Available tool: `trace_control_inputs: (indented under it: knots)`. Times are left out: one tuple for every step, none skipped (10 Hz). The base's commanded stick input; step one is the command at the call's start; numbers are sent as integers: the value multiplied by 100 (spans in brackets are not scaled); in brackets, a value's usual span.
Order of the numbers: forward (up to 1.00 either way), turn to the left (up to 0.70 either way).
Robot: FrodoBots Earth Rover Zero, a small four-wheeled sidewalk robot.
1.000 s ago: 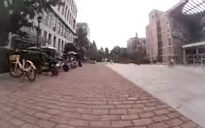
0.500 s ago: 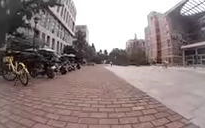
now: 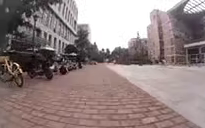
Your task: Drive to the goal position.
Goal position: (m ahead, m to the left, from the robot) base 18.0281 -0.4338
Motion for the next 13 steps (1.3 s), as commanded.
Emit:
trace_control_inputs:
  knots:
    - [70, 0]
    - [70, 0]
    - [70, 0]
    - [70, 0]
    - [70, 0]
    - [70, 0]
    - [70, 0]
    - [70, 0]
    - [70, 0]
    - [70, 0]
    - [70, 0]
    - [70, 0]
    - [70, 0]
